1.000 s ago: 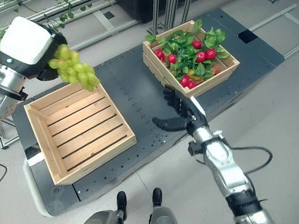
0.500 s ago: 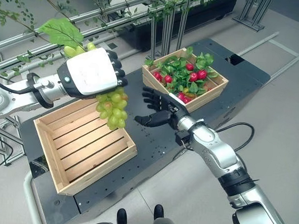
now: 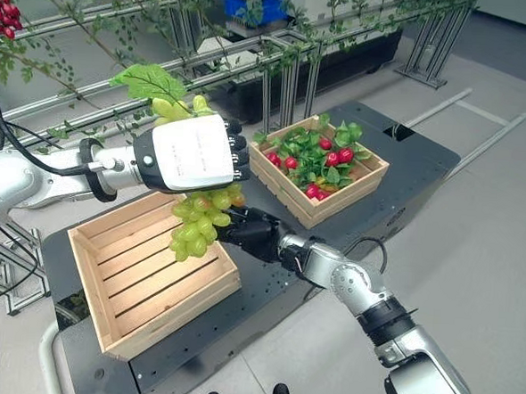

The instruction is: Pick up the fruits from the basket on one side to the basket on the other side

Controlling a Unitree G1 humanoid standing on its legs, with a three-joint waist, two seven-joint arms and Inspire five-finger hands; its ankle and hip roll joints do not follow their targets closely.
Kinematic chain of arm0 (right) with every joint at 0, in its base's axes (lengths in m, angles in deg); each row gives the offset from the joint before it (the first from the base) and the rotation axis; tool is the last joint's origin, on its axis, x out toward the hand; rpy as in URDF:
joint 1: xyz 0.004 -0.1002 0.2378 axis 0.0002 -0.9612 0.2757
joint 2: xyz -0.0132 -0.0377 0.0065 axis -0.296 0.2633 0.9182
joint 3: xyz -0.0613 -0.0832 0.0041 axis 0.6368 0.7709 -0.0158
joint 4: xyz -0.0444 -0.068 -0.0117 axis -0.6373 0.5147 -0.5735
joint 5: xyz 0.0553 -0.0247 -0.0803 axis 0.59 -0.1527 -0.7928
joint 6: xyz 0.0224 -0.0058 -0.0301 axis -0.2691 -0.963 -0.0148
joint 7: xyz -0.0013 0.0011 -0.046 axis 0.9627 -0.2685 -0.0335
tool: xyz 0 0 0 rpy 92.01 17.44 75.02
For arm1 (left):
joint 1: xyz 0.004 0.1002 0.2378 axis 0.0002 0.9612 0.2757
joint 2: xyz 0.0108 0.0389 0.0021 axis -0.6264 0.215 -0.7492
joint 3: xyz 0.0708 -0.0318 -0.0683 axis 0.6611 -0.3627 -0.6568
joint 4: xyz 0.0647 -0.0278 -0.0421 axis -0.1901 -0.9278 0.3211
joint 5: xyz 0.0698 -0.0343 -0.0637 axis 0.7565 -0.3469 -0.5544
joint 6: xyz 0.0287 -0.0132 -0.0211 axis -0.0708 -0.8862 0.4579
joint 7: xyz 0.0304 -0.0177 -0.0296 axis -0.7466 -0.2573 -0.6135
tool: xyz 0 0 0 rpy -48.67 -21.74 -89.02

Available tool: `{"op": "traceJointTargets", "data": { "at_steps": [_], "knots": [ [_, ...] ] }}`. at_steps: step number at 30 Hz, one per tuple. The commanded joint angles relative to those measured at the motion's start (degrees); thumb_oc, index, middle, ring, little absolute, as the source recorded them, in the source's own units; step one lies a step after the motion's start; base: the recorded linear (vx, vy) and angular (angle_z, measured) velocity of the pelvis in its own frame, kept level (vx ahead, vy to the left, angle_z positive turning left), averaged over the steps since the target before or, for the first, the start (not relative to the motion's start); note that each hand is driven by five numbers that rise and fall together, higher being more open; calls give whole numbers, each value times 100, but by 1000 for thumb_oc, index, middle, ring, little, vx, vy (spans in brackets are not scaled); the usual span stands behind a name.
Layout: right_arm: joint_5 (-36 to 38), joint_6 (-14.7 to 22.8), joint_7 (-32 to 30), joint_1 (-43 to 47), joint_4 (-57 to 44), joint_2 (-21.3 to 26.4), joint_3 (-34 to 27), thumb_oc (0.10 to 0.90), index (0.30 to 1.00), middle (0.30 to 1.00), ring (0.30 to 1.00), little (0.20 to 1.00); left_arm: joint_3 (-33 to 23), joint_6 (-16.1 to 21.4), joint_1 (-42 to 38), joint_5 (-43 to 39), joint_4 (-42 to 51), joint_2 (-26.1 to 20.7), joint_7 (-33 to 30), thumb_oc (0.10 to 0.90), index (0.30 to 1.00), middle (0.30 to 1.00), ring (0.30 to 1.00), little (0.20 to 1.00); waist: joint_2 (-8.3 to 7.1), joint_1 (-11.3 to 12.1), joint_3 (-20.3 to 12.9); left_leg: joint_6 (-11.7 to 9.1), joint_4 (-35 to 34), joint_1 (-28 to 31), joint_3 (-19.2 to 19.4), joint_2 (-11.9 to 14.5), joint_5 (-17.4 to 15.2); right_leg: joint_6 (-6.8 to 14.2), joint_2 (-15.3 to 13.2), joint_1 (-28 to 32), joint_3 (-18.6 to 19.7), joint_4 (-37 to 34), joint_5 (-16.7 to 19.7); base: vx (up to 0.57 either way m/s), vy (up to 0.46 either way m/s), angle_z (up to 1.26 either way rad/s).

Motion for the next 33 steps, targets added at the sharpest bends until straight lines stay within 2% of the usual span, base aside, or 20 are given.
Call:
{"op": "traceJointTargets", "data": {
  "at_steps": [1,7,13,19,27,33],
  "knots": [
    [1147,170,-5,370,-199,-278,-172,800,900,900,900,900,-57,-354,-933,-46,-772,231,-290,400,300,300,300,300,-167,159,-738,-43,8,2,36,-102,-429,-4,-118,59,-81,6,-110,0,0,0],
    [1342,303,133,421,-329,-333,-132,800,900,900,900,900,93,-241,-1010,90,-831,219,-211,400,300,300,300,300,-169,199,-738,-34,8,8,3,-105,-433,10,-131,71,-125,6,-113,0,0,0],
    [989,391,529,346,-357,-43,-240,800,900,900,900,900,250,-86,-1070,10,-1066,-43,-245,400,300,300,300,300,-175,218,-771,-35,8,-6,-10,-109,-428,41,-147,69,-160,6,-108,0,0,0],
    [292,198,893,58,-194,507,-447,800,900,900,900,900,300,-64,-993,-41,-1259,-460,-434,400,300,300,300,300,-172,170,-735,-41,8,-4,17,-89,-414,44,-141,51,-127,6,-88,0,0,0],
    [-389,-79,1053,-358,111,943,-715,800,900,900,900,900,14,-47,-713,4,-1060,-649,-399,400,300,300,300,300,-209,124,-712,-44,8,18,32,-70,-420,43,-136,70,-115,6,-84,0,0,0],
    [-325,-137,1172,-558,259,1100,-892,800,900,900,900,900,-152,-102,-525,33,-868,-724,-332,400,300,300,300,300,-232,93,-681,-49,8,28,29,-59,-421,39,-130,74,-105,6,-79,0,0,0]
  ]
}}
